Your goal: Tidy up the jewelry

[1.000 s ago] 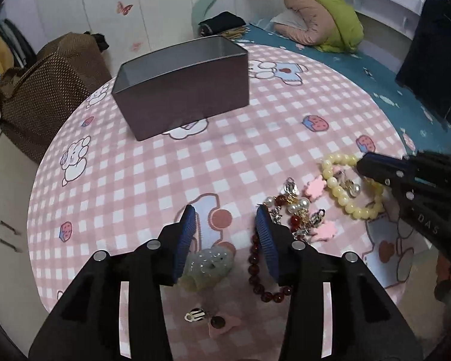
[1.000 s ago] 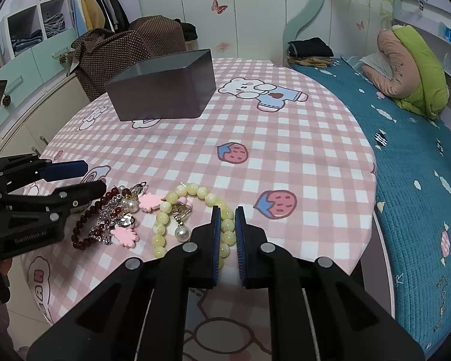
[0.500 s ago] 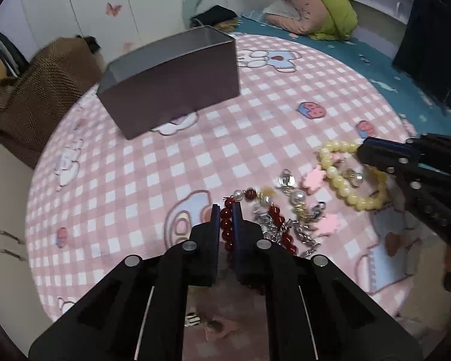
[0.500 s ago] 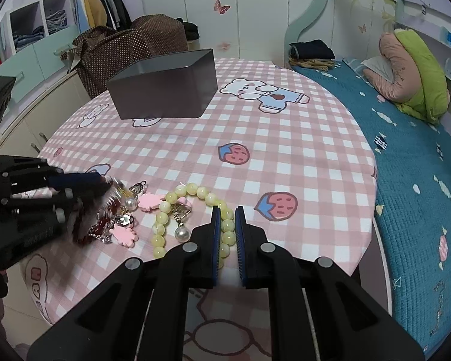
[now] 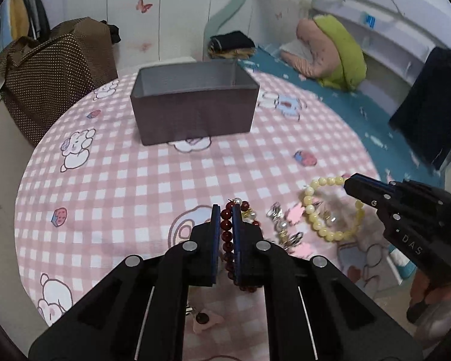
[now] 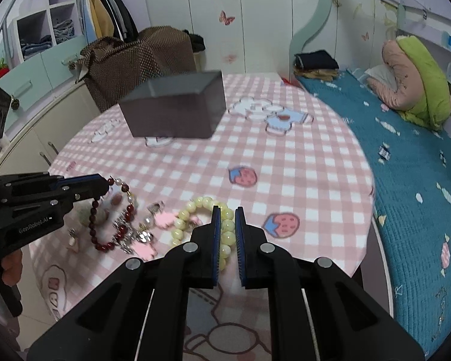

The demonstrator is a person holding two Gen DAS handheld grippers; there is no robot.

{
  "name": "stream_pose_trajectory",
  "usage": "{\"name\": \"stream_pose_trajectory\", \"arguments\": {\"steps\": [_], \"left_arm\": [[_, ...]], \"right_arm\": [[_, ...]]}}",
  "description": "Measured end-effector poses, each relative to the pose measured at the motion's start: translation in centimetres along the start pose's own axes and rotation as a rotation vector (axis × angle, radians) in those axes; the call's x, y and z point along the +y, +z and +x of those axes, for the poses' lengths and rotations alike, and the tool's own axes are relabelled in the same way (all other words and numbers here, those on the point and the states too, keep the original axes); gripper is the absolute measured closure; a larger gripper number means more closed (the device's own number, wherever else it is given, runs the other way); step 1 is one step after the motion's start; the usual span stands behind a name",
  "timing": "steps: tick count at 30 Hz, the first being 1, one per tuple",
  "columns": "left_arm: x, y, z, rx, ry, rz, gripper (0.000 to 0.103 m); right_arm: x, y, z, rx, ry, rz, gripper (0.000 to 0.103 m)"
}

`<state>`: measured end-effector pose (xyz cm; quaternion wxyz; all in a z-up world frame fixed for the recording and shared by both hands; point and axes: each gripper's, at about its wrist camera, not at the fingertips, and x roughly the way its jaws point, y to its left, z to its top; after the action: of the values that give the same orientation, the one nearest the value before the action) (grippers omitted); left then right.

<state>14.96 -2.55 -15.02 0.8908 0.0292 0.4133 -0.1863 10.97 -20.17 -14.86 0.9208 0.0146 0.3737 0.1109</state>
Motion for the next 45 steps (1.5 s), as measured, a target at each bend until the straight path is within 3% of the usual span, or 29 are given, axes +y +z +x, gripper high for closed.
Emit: {"name": "stream_pose_trajectory", "arguments": {"steps": [18, 22, 25, 29, 36, 42, 45], "left_arm": [[-0.6, 3.7, -8.5, -0.263, -0.105, -0.005, 0.095], [0.1, 2.7, -5.3, -0.161, -0.057, -0.017, 0.095], [1.1, 1.7, -4.0, -0.117, -0.084, -0.071, 0.095], [1.7, 1.2, -4.2, -0.122, -0.095, -0.094, 0.095], [2.5, 1.5, -5.5, -0.156, -0.156, -0.113, 0.095], [2.6, 2.0, -6.0, -0.168, -0.174, -0.12, 0.095], [2.6, 2.1, -6.6, -0.175, -0.181, -0.123, 0.095]], "right_arm": [[2.1, 3.8, -4.6, -0.169, -0.014, -0.064, 0.094], [2.5, 3.1, -3.3, -0.121, -0.006, -0.059, 0.094], [3.0, 2.1, -1.9, -0.062, 0.022, -0.062, 0.094], [3.7, 1.0, 0.1, 0.021, 0.055, -0.077, 0.094], [5.2, 0.8, 0.0, 0.024, 0.205, -0.085, 0.082], [7.9, 0.5, 1.1, 0.051, 0.3, -0.17, 0.081], [8.7, 0.2, 2.8, 0.085, 0.301, -0.186, 0.081]]}}
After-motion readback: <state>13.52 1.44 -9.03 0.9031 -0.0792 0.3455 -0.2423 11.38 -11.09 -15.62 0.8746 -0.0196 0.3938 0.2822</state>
